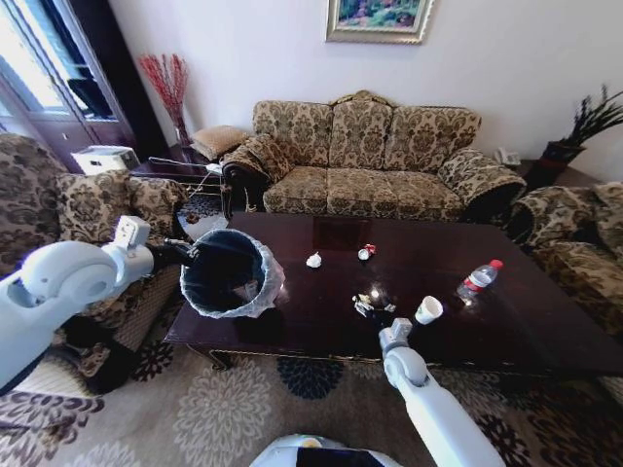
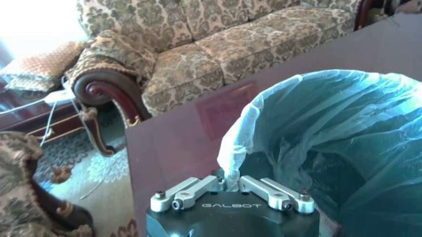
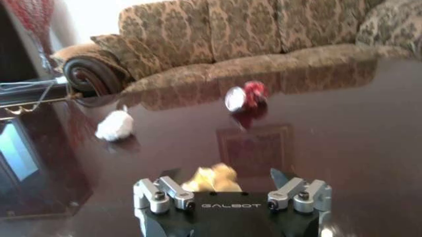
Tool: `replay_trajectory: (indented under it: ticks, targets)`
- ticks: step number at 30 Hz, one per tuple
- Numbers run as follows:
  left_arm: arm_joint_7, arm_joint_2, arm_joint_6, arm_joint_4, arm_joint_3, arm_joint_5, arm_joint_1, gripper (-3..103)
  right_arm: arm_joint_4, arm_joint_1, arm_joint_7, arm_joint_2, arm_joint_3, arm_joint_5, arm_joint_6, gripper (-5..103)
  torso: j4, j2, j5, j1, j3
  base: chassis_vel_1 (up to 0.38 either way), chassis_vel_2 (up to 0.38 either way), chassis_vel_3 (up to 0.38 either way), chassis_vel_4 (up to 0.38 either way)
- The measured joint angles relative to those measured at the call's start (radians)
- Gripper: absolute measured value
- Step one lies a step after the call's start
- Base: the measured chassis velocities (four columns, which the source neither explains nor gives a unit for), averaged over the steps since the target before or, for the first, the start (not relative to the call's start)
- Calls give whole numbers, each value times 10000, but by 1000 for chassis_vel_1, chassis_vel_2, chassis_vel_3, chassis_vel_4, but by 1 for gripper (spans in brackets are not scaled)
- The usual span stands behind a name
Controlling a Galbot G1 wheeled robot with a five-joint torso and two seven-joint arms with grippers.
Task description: Move to the front of the table and place the trash on the table into the trash bin.
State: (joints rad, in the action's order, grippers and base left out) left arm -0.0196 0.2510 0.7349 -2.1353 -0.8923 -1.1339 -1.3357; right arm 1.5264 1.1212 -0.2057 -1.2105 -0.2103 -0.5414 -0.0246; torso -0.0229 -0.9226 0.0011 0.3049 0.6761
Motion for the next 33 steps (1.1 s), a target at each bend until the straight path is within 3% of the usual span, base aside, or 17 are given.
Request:
replay_trajectory:
  ticks: [4, 6, 10, 12, 13, 14, 16, 18, 19, 21, 24, 33]
  targets:
    - [-20, 2, 0, -28, 0, -34, -21, 0, -309, -32, 26, -142, 0, 172, 80, 71, 4, 0, -10, 1, 0, 0, 0, 0, 0]
    - [-21, -1, 0, -28, -2, -44, -21, 0, -325, -33, 31, -145, 2, 176, 89, 71, 0, 0, -11, 1, 0, 0, 0, 0, 0]
    - [-20, -40, 0, -34, -4, -79, -19, 0, -366, -66, 163, -144, 17, 151, 125, 49, -11, 0, -15, 0, -1, 0, 0, 0, 0]
    - [-20, -43, 0, -35, -5, -81, -19, 0, -369, -68, 189, -142, 21, 141, 129, 49, -10, 0, -12, -1, -1, 0, 0, 0, 0]
    - [-20, -46, 0, -38, -5, -86, -20, 0, -376, -84, 223, -141, 29, 121, 133, 38, -3, 0, -12, 0, -1, 0, 0, 0, 0]
    - [-21, -48, 0, -39, -5, -89, -19, 0, -379, -98, 228, -144, 30, 114, 134, 38, -2, 0, -11, 0, 0, 0, 0, 0, 0]
    - [-21, -49, 0, -44, -6, -93, -21, 0, -380, -121, 232, -159, 34, 98, 134, 27, -2, 0, -10, 1, 0, 0, 0, 0, 0]
    - [-21, -48, 0, -45, -5, -94, -22, 0, -380, -125, 232, -164, 38, 91, 134, 27, -2, 0, -10, 1, 0, 0, 0, 0, 0]
    - [-22, -46, 0, -46, -6, -96, -24, 0, -371, -129, 232, -166, 49, 68, 123, 16, -3, 0, -11, 0, 0, 0, 0, 0, 0]
    - [-21, -40, 0, -46, -5, -96, -25, 0, -366, -130, 232, -167, 55, 58, 118, 16, -5, 0, -11, 0, 0, 0, 0, 0, 0]
    - [-22, -23, 0, -51, -6, -99, -33, 0, -336, -133, 229, -145, 57, 23, 109, 1, -6, 0, -11, 0, -1, 0, 0, 0, 0]
    - [-23, -21, -3, -59, -6, -117, -35, 0, 6, -47, 216, -62, 31, -128, 61, -2, -4, 0, -11, 0, -1, 0, 0, 0, 0]
